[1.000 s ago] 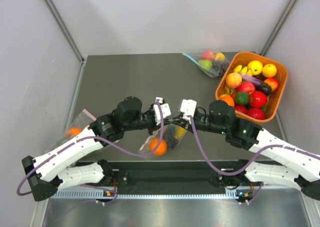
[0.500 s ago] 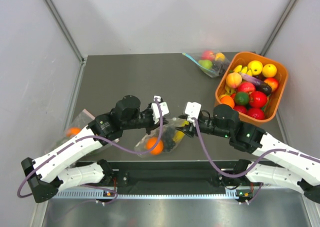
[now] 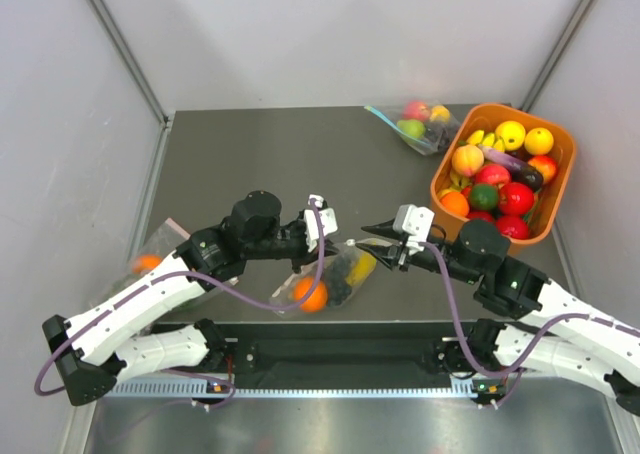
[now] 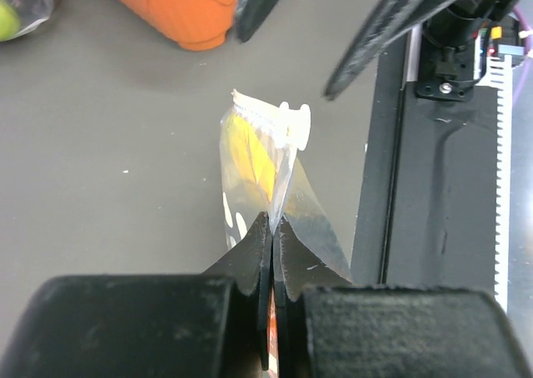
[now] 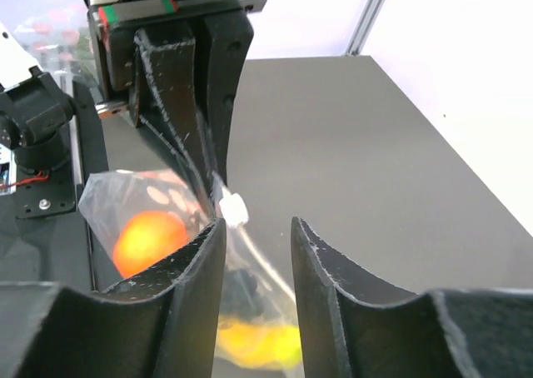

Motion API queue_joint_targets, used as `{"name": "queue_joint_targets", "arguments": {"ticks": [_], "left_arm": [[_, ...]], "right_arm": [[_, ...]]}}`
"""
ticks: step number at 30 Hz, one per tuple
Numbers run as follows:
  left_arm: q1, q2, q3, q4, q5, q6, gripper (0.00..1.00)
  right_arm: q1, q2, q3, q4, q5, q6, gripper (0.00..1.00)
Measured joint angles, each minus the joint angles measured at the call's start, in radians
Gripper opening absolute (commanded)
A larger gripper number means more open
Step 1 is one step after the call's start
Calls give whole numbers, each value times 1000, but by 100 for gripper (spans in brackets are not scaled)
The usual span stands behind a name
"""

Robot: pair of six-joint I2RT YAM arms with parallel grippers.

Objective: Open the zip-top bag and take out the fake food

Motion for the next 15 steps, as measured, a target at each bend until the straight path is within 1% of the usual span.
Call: {"name": "queue_joint_targets", "arguments": {"ticks": [5,9,12,15], "left_arm": [[0,3,0,-5,15,0,0],[0,4,0,-5,16,0,0],[0,4,0,-6,16,0,0],[0,4,0,-6,16,0,0]], "right_arm": [[0,62,3,45,-28,-3,34],[0,105,6,42,-56,-4,33],[0,106,8,40,-71,-4,29],[0,106,8,41,-76,-7,23]]}}
